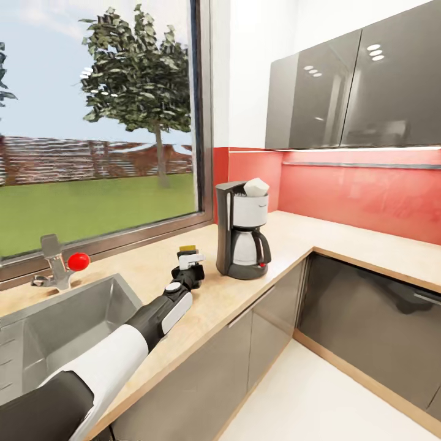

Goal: Set up a coffee station on the kitchen countertop: keep the coffee maker on the countertop, move the bottle of coffee from the kitchen shelf to the counter next to the coffee maker, place a paper coffee filter on top of the coffee maker, put the saucer next to the coffee maker with the coffee cup on the saucer, and place the electric kettle next to the coffee maker.

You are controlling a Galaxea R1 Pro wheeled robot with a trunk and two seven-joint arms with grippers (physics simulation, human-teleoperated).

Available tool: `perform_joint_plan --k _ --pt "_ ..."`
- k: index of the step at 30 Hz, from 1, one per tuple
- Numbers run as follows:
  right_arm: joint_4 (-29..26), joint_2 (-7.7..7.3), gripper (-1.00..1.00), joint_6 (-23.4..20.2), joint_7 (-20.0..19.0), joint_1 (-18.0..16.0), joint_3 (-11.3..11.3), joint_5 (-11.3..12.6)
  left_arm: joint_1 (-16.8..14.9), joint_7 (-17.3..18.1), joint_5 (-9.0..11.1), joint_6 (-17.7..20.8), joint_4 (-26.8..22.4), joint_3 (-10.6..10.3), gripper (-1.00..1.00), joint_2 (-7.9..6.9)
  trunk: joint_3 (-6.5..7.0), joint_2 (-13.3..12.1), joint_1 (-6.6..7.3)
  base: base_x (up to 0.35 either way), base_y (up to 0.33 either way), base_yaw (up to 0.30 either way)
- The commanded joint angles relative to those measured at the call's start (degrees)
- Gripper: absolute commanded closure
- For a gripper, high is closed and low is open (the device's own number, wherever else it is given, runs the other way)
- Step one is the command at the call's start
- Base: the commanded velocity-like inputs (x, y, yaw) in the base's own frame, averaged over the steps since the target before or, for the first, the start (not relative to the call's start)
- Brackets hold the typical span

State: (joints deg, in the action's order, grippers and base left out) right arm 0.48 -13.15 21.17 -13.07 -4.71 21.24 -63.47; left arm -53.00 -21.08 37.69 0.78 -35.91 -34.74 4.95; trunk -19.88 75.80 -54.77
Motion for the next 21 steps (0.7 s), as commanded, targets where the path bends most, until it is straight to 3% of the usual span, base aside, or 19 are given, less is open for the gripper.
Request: perform_joint_plan --k 1,15,21 --pt "0.05 -0.03 -1.00 0.13 -0.29 -0.04 0.47 -0.18 -0.08 -0.46 0.28 0.08 -0.05 -0.33 1.00 -0.03 -0.07 0.05 0.00 0.000 -0.153 0.156" --pt "0.05 -0.03 -1.00 0.18 -0.29 -0.04 0.39 -0.25 -0.08 -0.37 0.28 0.02 -0.12 -0.51 1.00 0.05 -0.07 0.05 0.00 0.003 -0.030 0.249" --pt "0.05 -0.03 -1.00 0.18 -0.29 -0.04 0.38 -0.25 -0.08 -0.37 0.28 0.03 -0.16 -0.63 1.00 0.06 -0.07 0.05 0.00 0.145 -0.159 0.086"
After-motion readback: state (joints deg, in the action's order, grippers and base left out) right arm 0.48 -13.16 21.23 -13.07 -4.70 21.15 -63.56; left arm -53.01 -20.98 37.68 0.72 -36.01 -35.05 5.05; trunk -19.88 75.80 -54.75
